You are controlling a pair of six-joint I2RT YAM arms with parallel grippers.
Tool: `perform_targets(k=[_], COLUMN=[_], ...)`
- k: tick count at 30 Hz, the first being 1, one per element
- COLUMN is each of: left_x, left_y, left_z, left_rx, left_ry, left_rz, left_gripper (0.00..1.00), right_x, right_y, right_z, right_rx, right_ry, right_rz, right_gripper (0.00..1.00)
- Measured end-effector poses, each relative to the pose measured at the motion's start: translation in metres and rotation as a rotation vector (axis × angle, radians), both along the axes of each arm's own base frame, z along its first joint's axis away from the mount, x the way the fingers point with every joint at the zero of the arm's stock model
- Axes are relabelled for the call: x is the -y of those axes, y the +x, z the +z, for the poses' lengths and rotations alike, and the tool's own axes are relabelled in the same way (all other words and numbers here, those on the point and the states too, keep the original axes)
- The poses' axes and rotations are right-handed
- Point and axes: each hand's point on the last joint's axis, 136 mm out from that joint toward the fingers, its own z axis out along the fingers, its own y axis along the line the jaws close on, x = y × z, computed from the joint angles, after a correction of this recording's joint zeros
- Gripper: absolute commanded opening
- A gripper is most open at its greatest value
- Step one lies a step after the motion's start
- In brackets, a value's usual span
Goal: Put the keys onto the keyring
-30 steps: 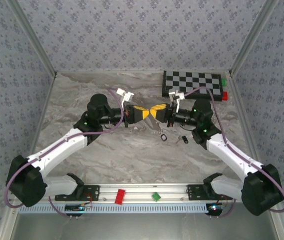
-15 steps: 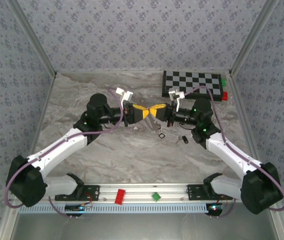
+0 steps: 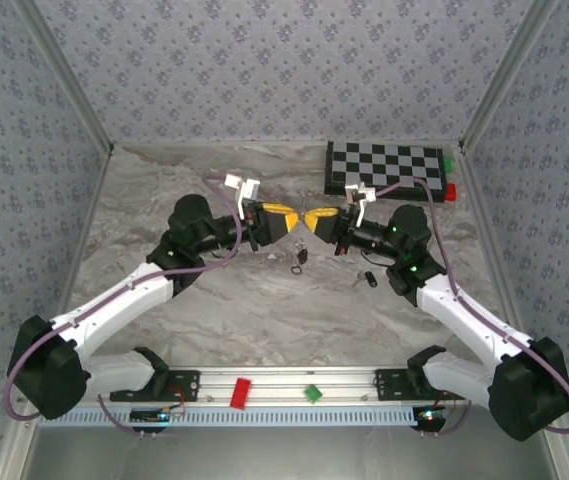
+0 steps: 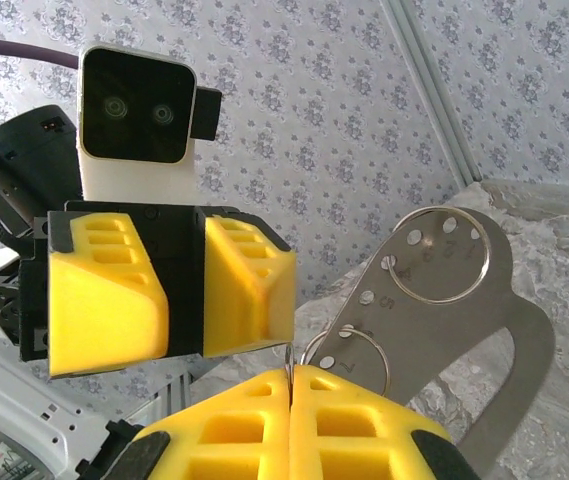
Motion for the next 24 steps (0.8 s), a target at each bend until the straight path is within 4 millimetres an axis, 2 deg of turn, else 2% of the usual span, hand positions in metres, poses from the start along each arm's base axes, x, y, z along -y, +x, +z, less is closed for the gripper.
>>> perform_targets(k=[13,18,24], left_x=[0.007,0.011,0.013], left_y=[0.006,0.008,0.004], left_z=[-0.017,-0.026,-0.025], left_rx=[-0.024,-0.045,-0.046], left_ry=[0.033,0.048,0.041], left_rz=[-0.002,-0.013,-0.035], left_gripper=[0.34,0.29,0.23], right_x=[0.002,0.001,0.000], right_y=[-0.001,-0.002,-0.002], right_z=[0.001,0.001,0.001], right_rx=[0.003,0.006,0.007], right_ry=[0.004,0.006,0.006], right_rz=[-0.011,-0.009,-0.006], right_gripper=[0.00,0.00,0.00])
